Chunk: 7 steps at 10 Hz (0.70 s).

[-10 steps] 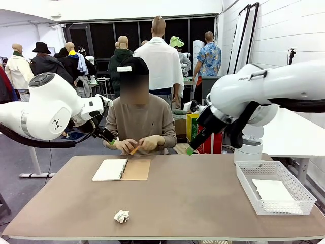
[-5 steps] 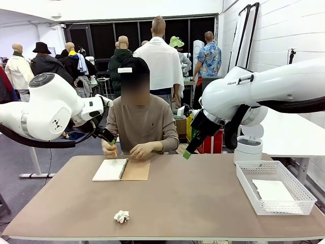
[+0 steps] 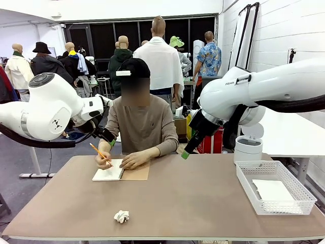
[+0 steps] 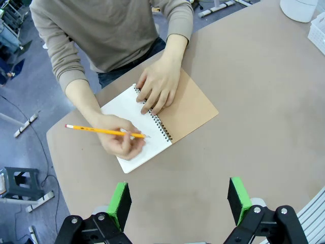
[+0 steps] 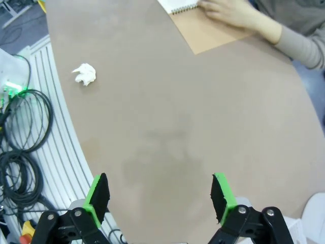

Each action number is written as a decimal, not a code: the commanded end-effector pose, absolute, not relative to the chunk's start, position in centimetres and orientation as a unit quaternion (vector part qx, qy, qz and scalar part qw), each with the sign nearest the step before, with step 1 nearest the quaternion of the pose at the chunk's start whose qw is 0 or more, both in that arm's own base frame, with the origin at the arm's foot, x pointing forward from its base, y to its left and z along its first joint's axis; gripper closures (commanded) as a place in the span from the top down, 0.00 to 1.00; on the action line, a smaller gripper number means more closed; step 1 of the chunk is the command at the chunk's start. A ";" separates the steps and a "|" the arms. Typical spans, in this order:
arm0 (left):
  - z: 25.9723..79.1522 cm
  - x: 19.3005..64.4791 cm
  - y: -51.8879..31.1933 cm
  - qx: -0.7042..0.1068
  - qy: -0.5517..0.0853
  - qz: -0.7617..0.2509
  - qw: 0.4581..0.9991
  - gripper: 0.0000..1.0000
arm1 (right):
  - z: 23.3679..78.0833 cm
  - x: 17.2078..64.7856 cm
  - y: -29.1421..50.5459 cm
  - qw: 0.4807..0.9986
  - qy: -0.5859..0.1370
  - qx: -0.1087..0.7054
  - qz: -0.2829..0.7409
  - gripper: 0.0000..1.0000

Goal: Sort the paper based on its condition.
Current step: If a person hands you a paper, place it in the Organizing basket , and if it's crumpled, put it in the Trash can.

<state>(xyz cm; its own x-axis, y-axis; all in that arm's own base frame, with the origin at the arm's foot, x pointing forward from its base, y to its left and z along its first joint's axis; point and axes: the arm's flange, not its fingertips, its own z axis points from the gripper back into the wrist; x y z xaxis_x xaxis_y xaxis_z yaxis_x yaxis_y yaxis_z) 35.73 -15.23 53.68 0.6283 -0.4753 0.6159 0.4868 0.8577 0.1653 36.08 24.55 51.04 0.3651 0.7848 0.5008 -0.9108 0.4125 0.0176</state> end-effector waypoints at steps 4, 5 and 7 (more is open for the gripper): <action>53.7 35.7 -15.2 -0.008 -0.339 -0.268 0.902 1.00 | 47.6 38.1 34.6 0.793 -0.188 0.127 0.565 1.00; 53.7 35.7 -15.2 -0.008 -0.339 -0.268 0.902 1.00 | 46.4 38.1 36.6 0.784 -0.173 0.122 0.583 1.00; 53.7 35.7 -15.2 -0.008 -0.339 -0.268 0.902 1.00 | 43.8 37.2 39.8 0.772 -0.132 0.119 0.610 1.00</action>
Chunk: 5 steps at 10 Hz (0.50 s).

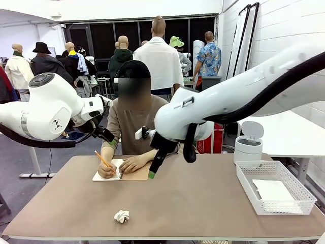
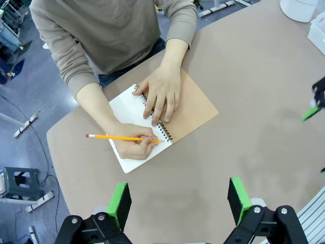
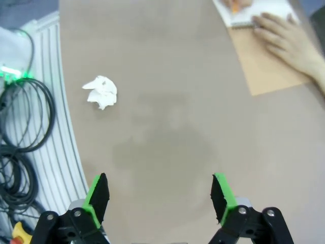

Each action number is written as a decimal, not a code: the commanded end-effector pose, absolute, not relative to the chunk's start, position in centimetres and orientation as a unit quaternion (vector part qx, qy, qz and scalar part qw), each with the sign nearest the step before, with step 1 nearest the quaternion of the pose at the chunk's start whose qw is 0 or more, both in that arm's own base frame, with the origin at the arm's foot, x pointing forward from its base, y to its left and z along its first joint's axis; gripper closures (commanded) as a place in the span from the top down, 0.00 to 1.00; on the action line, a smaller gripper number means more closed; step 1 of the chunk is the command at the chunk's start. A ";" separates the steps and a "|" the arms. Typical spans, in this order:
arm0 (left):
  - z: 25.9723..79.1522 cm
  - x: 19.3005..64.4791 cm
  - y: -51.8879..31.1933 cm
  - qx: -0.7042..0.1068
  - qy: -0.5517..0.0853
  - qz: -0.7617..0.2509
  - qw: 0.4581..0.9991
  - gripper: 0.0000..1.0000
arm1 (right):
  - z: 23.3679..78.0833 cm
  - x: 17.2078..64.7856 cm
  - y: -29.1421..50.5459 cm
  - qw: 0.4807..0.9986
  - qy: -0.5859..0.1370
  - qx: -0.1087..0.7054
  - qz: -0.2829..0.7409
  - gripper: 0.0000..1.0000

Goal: Sort the paper based on its condition.
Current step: If a person hands you a paper, place it in the Organizing basket , and if it's crumpled, put it in the Trash can.

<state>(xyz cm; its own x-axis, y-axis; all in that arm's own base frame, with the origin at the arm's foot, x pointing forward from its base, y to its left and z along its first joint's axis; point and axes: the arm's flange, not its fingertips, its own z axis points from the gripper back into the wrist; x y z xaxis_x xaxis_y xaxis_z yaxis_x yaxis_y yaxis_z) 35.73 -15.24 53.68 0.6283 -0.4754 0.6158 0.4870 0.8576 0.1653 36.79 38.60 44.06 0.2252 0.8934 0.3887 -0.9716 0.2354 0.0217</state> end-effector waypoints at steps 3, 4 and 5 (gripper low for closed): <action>53.7 35.7 -15.2 -0.008 -0.339 -0.268 0.902 1.00 | 40.7 36.2 42.0 0.754 -0.114 0.111 0.638 1.00; 53.7 35.7 -15.2 -0.008 -0.339 -0.268 0.902 1.00 | 40.7 36.0 42.0 0.752 -0.121 0.112 0.639 1.00; 53.7 35.7 -15.2 -0.008 -0.339 -0.268 0.902 1.00 | 40.6 35.6 41.8 0.751 -0.115 0.125 0.638 1.00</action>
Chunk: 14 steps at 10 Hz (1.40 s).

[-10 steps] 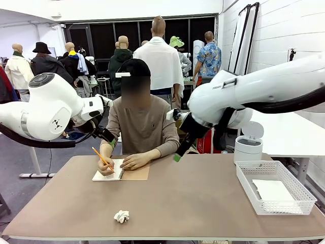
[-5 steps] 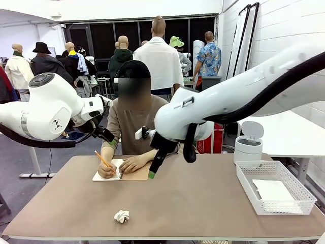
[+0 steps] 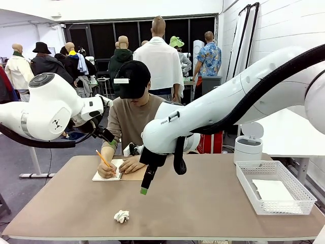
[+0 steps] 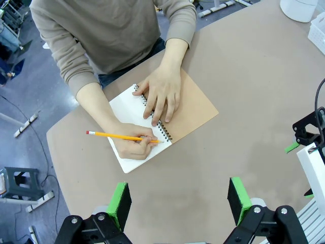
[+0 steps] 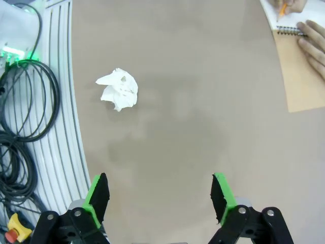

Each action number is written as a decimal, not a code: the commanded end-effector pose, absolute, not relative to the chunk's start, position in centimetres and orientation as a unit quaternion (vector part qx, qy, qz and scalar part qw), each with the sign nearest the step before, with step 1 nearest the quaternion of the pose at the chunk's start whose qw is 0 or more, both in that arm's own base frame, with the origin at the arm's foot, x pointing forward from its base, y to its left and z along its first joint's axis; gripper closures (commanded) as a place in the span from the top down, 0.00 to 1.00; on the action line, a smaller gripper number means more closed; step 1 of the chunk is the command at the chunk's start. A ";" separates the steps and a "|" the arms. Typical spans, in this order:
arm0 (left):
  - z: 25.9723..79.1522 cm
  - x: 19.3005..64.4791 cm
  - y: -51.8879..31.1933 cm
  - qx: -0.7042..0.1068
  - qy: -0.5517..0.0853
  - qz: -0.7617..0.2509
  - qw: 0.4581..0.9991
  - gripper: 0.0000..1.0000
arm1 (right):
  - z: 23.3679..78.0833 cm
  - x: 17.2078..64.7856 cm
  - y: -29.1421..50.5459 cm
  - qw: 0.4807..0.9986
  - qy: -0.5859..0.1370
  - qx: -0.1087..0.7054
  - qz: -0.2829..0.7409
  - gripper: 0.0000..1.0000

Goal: Sort the paper based on its condition.
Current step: If a person hands you a paper, place it in the Organizing basket , and if it's crumpled, put it in the Trash can.

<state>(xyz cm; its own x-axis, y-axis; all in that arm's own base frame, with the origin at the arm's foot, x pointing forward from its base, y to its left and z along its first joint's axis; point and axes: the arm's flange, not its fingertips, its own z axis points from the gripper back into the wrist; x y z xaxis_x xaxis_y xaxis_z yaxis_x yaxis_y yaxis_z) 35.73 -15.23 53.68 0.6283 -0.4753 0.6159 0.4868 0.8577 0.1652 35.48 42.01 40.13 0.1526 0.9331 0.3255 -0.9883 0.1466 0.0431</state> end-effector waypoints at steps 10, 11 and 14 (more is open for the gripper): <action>53.7 35.7 -15.2 -0.008 -0.339 -0.268 0.902 1.00 | 37.1 36.2 45.0 0.726 -0.113 0.124 0.667 1.00; 53.7 35.7 -15.2 -0.008 -0.339 -0.268 0.902 1.00 | 36.7 36.0 45.8 0.721 -0.115 0.125 0.672 1.00; 53.7 35.7 -15.2 -0.008 -0.339 -0.268 0.902 1.00 | 35.0 35.3 48.1 0.700 -0.097 0.129 0.695 1.00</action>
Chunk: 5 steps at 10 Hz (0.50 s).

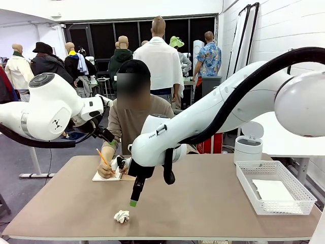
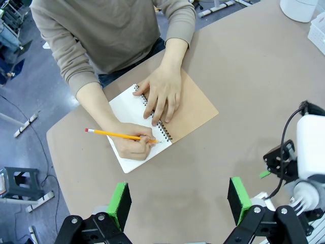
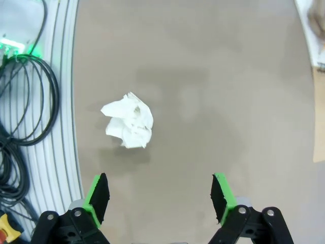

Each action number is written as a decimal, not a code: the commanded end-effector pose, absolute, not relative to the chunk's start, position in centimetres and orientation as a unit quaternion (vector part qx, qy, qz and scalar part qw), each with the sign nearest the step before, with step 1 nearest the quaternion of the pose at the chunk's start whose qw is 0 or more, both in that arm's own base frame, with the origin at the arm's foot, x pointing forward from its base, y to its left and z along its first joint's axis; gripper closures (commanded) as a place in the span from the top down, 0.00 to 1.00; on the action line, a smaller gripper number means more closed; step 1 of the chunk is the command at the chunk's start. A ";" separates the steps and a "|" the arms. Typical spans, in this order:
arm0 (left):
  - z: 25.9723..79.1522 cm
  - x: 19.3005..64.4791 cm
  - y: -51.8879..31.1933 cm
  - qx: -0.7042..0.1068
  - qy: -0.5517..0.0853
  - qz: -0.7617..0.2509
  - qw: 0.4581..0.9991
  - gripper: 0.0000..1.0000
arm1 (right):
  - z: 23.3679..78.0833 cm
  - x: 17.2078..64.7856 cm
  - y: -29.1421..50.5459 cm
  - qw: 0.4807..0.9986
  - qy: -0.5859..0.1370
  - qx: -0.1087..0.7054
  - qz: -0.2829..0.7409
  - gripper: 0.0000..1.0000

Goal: Sort the paper based on its condition.
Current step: If a person hands you a paper, place it in the Organizing basket , and if it's crumpled, put it in the Trash can.

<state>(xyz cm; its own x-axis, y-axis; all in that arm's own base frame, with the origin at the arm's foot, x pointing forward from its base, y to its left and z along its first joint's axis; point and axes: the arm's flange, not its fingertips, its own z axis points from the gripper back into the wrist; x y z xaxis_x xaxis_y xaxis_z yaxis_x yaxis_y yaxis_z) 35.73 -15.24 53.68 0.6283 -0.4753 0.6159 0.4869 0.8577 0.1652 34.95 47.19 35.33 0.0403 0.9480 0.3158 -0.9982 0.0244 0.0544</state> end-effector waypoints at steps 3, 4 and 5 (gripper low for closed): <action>53.7 35.7 -15.2 -0.008 -0.339 -0.268 0.902 1.00 | 33.1 35.3 49.6 0.680 -0.093 0.133 0.715 1.00; 53.7 35.7 -15.2 -0.008 -0.339 -0.268 0.902 1.00 | 32.6 35.1 49.9 0.677 -0.090 0.138 0.717 1.00; 53.7 35.7 -15.2 -0.008 -0.339 -0.268 0.902 1.00 | 32.2 35.0 50.4 0.675 -0.087 0.133 0.721 1.00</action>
<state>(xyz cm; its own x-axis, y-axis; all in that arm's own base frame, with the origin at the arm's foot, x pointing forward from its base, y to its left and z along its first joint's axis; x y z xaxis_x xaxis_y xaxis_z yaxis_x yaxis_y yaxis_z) 35.73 -15.24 53.68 0.6283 -0.4753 0.6159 0.4869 0.8577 0.1652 34.60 49.77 32.26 -0.0298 0.9516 0.3059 -0.9960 -0.0540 0.0709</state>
